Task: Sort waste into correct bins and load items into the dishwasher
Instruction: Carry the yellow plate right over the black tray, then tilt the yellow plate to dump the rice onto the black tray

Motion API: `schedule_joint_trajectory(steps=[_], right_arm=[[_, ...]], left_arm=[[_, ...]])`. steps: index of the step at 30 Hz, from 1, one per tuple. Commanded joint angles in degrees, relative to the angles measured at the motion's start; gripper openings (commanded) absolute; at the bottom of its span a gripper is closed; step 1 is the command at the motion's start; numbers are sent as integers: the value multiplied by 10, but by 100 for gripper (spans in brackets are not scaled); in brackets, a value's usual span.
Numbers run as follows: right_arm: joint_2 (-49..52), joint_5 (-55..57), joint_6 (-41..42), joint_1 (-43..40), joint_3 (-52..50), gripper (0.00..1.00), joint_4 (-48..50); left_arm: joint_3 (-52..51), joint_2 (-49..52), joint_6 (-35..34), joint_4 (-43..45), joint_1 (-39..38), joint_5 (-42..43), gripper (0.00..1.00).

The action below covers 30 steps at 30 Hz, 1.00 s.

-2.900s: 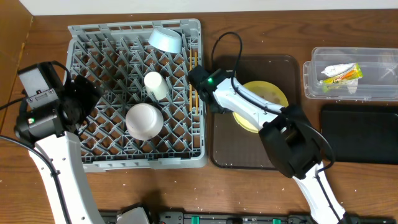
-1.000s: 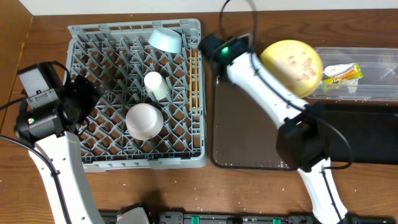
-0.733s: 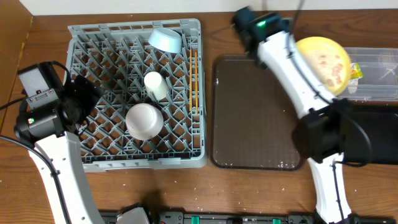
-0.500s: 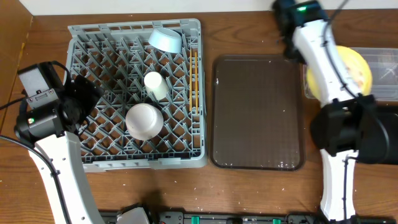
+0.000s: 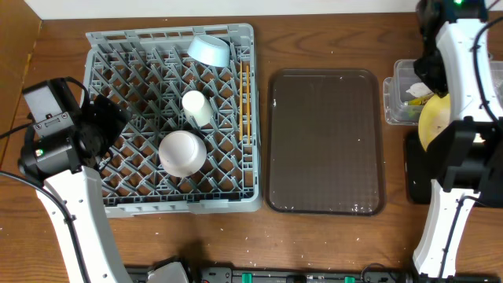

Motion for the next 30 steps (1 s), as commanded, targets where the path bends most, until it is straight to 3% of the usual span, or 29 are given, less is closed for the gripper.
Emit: schedule_joint_trajectory(steps=[1,30], right_arm=[[-13,-45,7,-31,10,1,-4],[-13,-349,-240,-235,9,2,-2]], left_arm=[[3,1,-5,-1,2,-7,96],[3,1,-5,-1,2,-7,96]])
